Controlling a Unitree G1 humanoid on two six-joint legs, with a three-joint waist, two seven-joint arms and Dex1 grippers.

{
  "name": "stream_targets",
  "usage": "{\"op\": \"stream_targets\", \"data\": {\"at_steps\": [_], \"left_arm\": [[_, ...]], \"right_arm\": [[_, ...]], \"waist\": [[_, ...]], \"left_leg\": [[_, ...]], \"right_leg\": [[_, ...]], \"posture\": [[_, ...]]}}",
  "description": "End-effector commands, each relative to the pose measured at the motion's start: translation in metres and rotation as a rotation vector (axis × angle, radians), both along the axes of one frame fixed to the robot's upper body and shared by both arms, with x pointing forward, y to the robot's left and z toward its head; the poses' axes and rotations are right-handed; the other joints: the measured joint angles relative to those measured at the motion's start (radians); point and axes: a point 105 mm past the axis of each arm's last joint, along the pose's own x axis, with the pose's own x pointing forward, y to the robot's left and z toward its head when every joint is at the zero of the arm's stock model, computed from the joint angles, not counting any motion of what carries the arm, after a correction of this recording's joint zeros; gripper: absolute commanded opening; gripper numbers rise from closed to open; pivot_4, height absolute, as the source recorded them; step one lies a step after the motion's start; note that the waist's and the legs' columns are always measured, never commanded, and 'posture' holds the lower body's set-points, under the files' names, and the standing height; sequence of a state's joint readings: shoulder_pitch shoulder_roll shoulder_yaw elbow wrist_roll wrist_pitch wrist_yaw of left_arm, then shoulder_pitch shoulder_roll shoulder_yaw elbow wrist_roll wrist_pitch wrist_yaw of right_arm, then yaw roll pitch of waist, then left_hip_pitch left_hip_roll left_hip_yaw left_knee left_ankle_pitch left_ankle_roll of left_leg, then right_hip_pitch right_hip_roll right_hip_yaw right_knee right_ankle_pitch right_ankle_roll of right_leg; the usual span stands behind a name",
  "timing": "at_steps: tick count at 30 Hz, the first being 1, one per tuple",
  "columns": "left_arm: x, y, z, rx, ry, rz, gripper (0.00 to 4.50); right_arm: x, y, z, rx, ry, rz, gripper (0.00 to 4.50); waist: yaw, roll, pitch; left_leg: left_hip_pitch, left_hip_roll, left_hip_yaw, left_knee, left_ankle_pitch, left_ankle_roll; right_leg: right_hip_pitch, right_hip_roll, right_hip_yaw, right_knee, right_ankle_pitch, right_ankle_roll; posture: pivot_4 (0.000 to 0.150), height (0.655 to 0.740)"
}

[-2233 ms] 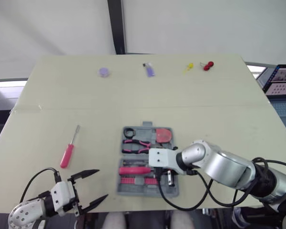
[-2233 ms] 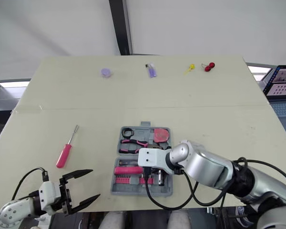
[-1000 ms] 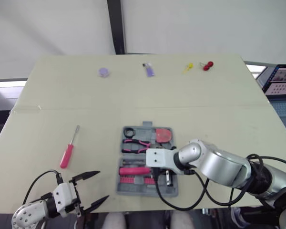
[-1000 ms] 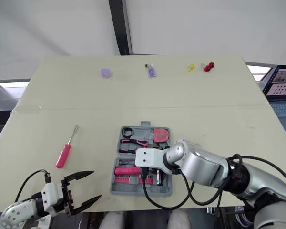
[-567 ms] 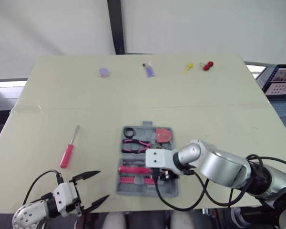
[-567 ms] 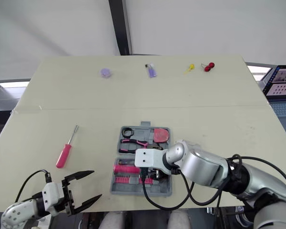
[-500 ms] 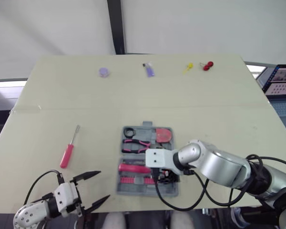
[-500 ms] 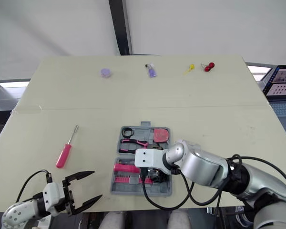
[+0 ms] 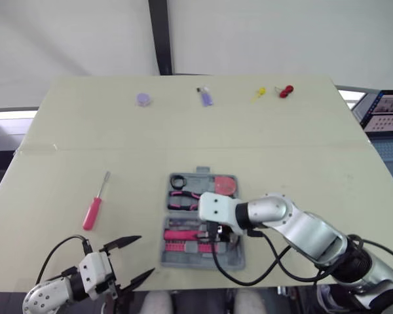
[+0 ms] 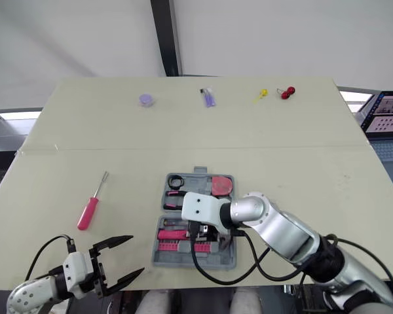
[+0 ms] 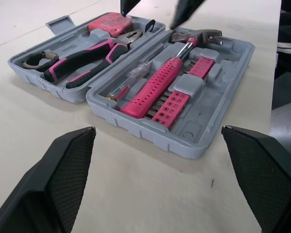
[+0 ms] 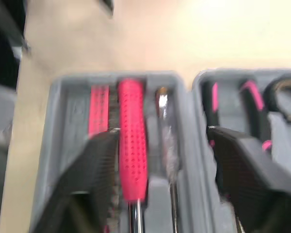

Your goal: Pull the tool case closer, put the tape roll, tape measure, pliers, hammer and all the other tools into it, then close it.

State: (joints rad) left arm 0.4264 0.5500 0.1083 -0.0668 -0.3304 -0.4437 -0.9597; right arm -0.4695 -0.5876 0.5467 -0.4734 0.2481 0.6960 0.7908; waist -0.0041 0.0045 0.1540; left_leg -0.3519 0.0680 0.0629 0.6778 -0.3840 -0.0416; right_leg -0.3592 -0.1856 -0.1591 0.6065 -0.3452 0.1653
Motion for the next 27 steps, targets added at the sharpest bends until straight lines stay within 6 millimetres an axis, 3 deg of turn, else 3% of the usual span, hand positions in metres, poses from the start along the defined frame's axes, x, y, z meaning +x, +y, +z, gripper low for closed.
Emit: {"op": "stream_targets", "data": {"at_steps": [1, 3, 8, 27], "left_arm": [[0.002, -0.004, 0.007, -0.016, -0.027, -0.011, 4.5], [0.003, -0.005, 0.008, -0.019, -0.029, -0.012, 4.5], [0.005, -0.006, 0.01, -0.021, -0.034, -0.014, 4.5], [0.006, -0.007, 0.012, -0.01, -0.045, -0.007, 4.5]], "right_arm": [[-0.003, 0.0, 0.001, 0.165, 0.088, 0.001, 1.03], [-0.003, -0.002, -0.004, 0.196, 0.123, -0.007, 0.03], [-0.005, -0.013, -0.034, 0.154, 0.184, -0.026, 0.03], [-0.011, -0.035, -0.093, -0.109, 0.276, -0.078, 0.03]], "waist": [[0.0, -0.001, -0.001], [0.0, -0.001, -0.001], [0.0, -0.001, -0.001], [0.0, -0.002, -0.009]], "left_leg": [[0.0, 0.0, 0.0, 0.0, 0.0, 0.0], [0.0, 0.0, 0.0, 0.0, 0.0, 0.0], [0.001, 0.0, 0.0, 0.0, 0.0, 0.0], [0.001, 0.0, 0.0, -0.001, 0.0, 0.0]], "right_leg": [[0.0, 0.0, 0.0, 0.0, 0.0, 0.0], [0.0, 0.0, 0.0, 0.0, 0.0, 0.0], [0.0, 0.0, 0.0, 0.0, 0.0, 0.0], [0.001, 0.0, 0.0, 0.0, 0.0, 0.0]], "posture": [[0.15, 0.74], [0.15, 0.74], [0.15, 0.74], [0.15, 0.74]]}}
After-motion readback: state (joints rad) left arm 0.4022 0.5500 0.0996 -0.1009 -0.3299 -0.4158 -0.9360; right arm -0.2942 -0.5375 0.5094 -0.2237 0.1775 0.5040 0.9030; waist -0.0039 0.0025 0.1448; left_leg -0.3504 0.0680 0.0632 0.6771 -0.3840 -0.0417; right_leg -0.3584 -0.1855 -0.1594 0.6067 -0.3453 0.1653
